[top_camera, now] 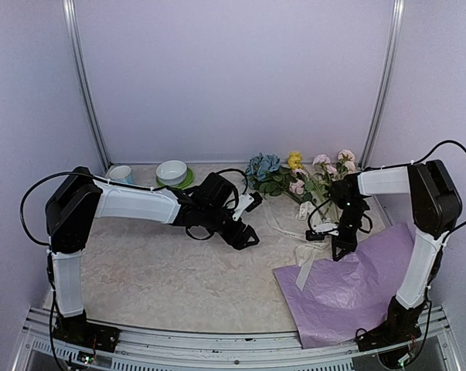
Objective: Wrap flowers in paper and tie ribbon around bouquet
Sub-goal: Pick up the folded wrapping paper from the corner of the board, then pass from the right arm to the left
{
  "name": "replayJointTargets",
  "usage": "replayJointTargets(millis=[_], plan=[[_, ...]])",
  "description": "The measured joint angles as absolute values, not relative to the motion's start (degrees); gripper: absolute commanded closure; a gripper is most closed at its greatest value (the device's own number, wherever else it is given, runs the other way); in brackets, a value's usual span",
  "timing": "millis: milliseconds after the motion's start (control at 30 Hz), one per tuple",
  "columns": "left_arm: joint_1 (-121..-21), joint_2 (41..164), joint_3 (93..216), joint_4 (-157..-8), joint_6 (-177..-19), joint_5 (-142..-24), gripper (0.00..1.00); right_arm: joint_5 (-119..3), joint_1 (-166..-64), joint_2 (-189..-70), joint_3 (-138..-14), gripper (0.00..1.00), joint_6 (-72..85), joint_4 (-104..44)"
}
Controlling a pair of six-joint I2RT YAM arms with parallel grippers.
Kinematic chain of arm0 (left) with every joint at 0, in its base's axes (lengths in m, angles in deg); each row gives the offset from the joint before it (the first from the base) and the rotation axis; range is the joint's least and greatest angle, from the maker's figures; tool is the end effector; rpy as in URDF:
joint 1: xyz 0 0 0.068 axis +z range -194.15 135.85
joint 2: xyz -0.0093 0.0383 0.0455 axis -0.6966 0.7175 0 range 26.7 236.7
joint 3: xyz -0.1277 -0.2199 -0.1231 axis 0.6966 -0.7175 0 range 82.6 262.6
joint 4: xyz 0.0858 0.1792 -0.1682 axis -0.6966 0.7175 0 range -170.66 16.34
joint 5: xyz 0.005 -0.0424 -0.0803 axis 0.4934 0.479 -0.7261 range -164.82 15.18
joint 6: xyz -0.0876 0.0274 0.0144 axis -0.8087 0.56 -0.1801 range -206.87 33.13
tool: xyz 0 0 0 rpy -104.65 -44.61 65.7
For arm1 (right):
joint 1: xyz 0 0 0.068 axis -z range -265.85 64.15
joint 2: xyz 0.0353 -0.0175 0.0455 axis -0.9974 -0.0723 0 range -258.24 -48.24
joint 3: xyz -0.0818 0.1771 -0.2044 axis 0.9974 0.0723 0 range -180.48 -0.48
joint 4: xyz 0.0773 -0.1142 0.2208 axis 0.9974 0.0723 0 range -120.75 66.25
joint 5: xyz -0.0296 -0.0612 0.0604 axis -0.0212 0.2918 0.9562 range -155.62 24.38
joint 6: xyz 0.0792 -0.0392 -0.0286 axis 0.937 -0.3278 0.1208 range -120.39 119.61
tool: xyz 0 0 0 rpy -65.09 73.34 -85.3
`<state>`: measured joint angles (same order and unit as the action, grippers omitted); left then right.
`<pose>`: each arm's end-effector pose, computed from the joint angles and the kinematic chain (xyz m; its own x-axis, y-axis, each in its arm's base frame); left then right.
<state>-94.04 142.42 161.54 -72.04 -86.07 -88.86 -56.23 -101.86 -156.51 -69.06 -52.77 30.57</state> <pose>0.2932 -0.3794 0.1520 -0.4468 0.5514 -0.7045 0.8580 0.4871 -0.1629 0.2865 0.0965 0.1106 -0.3842 -0.9232 -0.0103 -0.8952 0.3697 0.2490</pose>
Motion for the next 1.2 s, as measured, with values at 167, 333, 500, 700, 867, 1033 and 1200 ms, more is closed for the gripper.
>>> replayJointTargets(millis=[167, 333, 500, 700, 867, 1033, 1200], plan=[[-94.04, 142.42, 161.54, -72.01, -86.09, -88.6, 0.23, -56.74, -102.98, -154.45, -67.39, 1.0, -53.05, 30.22], [-94.13, 142.42, 161.54, -71.99, -85.89, -88.36, 0.29, -56.12, -108.29, -149.4, -66.5, 1.0, -53.31, 30.31], [-97.03, 141.9, 161.37, -72.21, -82.53, -87.51, 0.28, -53.41, -115.24, -142.59, -67.7, 1.0, -53.6, 29.87], [-100.51, 137.66, 155.92, -80.19, -83.36, -100.75, 0.09, -51.95, -122.41, -138.61, -69.97, 1.0, -54.01, 26.24], [-98.89, 138.1, 157.21, -82.24, -86.05, -110.43, 0.12, -51.77, -125.89, -137.12, -71.5, 1.0, -55.0, 20.71], [-98.59, 138.58, 157.19, -82.31, -88.19, -111.37, 0.18, -51.32, -126.28, -134.3, -69.41, 1.0, -57.82, 13.52], [-97.82, 138.73, 156.64, -81.65, -90.18, -107.16, 0.8, -49.09, -126.28, -130.43, -66.06, 1.0, -60.42, 8.45]])
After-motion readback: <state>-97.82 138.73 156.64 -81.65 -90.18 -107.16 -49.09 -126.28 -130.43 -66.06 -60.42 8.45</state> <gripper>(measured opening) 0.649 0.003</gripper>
